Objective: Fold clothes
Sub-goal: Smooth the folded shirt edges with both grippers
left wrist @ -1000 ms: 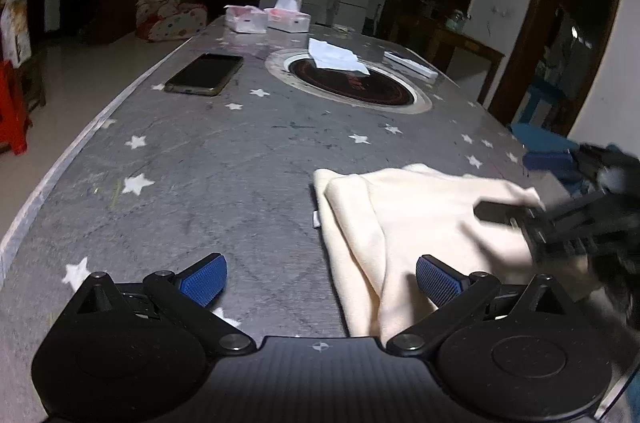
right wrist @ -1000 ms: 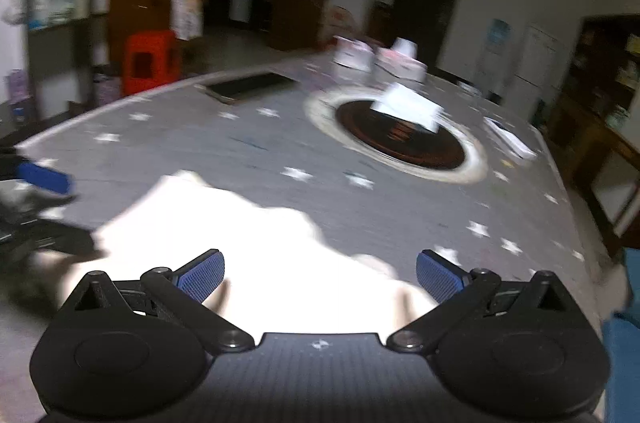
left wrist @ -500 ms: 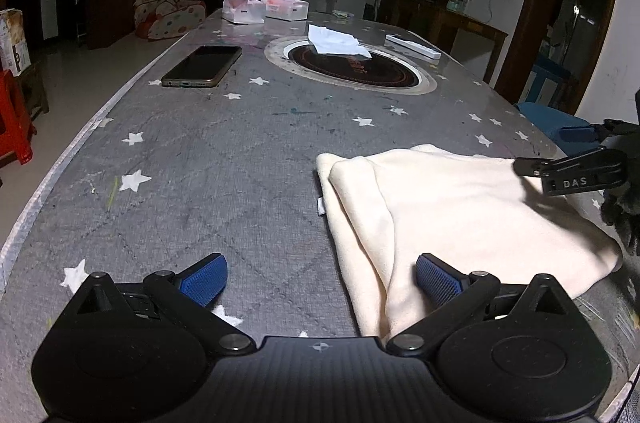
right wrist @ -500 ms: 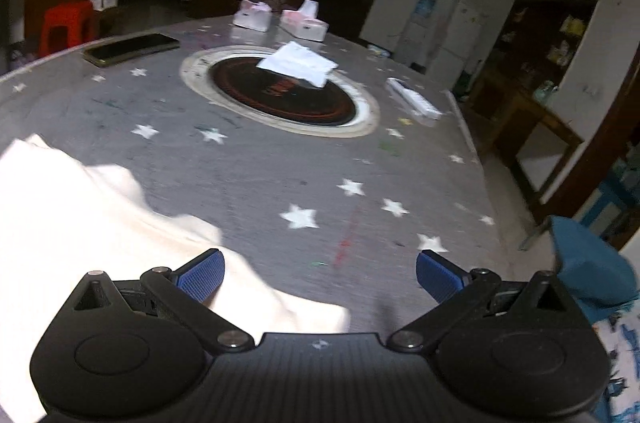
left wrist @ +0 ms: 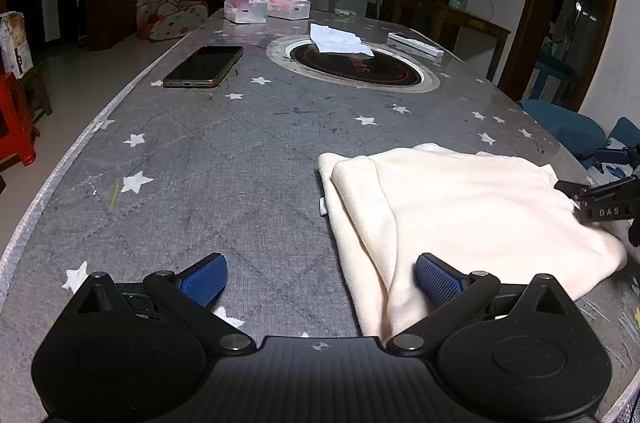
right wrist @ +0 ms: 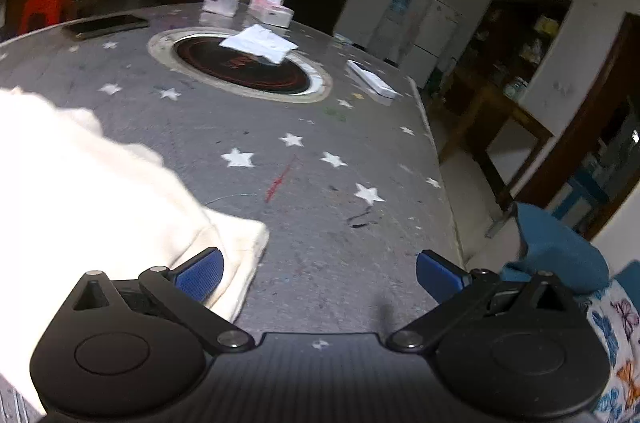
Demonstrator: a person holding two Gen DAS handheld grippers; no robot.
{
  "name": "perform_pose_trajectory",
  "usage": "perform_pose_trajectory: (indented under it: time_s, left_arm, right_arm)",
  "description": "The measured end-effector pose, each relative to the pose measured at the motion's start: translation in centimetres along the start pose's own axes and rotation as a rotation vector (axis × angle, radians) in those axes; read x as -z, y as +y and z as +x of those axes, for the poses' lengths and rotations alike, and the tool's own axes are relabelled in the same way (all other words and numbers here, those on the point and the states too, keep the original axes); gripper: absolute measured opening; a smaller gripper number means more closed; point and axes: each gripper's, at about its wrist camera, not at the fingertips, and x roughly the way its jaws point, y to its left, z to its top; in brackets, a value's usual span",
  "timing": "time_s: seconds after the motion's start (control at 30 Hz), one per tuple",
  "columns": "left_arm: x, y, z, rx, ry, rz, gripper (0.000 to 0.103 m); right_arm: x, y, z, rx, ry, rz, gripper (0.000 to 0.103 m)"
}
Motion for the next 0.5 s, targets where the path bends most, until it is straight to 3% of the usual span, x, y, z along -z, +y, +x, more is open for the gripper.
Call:
perform_pose_trajectory:
  time_s: [0.33, 0.4, 0.5]
  left_arm:
    - [0.2, -0.3, -0.6, -0.007, -0.010, 0.015, 0.100]
    - [0.4, -0.3, -0.6, -0.016, -0.012, 0.029, 0.100]
    - [0.5, -0.1, -0.7, -0.038, -0.016, 0.039, 0.100]
  right_arm:
    - [-0.5, 3.6, -6.1, -0.162, -0.134, -0.055, 0.103]
    - [0.1, 4.5, -6.0, -0.164, -0.122, -0.073, 0.103]
    - [1.3, 4.9, -5.0, -0.091, -0.088, -0.108, 0.103]
